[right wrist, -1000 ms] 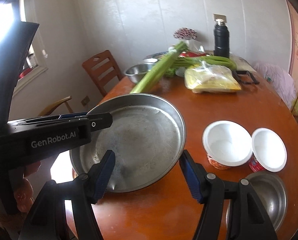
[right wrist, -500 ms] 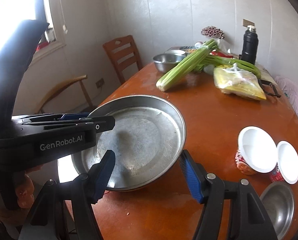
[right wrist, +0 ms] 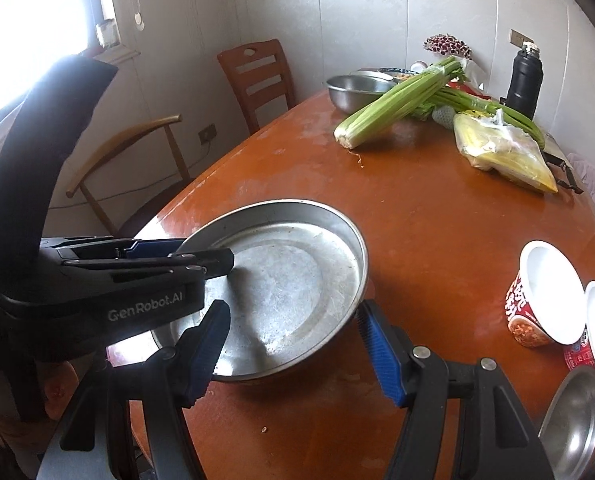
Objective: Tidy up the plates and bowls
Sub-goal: 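Lift the grey pan with the left tool and lower it onto the stacked plates, then open the left tool, release the pan, and move toward the steel bowl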
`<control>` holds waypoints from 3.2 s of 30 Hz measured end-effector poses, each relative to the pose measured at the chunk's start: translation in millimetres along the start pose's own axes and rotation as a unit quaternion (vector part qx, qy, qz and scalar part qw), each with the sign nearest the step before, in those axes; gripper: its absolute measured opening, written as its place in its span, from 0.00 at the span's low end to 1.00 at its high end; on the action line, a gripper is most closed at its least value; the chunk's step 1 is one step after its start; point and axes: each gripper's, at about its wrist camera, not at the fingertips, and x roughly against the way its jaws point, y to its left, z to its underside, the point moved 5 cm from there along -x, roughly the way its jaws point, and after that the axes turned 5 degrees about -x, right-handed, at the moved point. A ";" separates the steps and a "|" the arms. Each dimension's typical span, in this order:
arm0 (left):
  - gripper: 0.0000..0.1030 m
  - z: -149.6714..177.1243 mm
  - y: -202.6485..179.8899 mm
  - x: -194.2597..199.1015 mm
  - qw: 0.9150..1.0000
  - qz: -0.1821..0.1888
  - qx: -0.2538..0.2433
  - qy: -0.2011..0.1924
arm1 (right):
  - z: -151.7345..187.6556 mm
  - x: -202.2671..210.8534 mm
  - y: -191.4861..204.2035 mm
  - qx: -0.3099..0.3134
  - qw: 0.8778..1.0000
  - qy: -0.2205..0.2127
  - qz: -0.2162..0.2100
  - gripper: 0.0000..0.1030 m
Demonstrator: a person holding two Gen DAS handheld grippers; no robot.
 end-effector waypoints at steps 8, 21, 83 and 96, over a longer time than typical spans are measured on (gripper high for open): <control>0.36 3.8 4.1 -6.4 1.000 -0.015 -0.006 -0.003 | 2.7 -12.8 3.2 0.012 1.000 0.011 0.005 0.64; 0.37 4.1 8.8 -7.0 1.000 -0.019 -0.012 -0.011 | 2.6 -18.2 8.5 0.020 1.000 0.009 0.014 0.64; 0.50 0.7 -0.5 -7.2 0.998 0.019 0.044 -0.041 | 3.3 25.4 -55.0 -0.056 0.995 -0.076 0.032 0.67; 0.50 -11.2 -58.2 55.8 0.994 -0.006 -0.024 -0.111 | 4.5 87.9 -90.6 -0.080 0.987 -0.133 0.039 0.70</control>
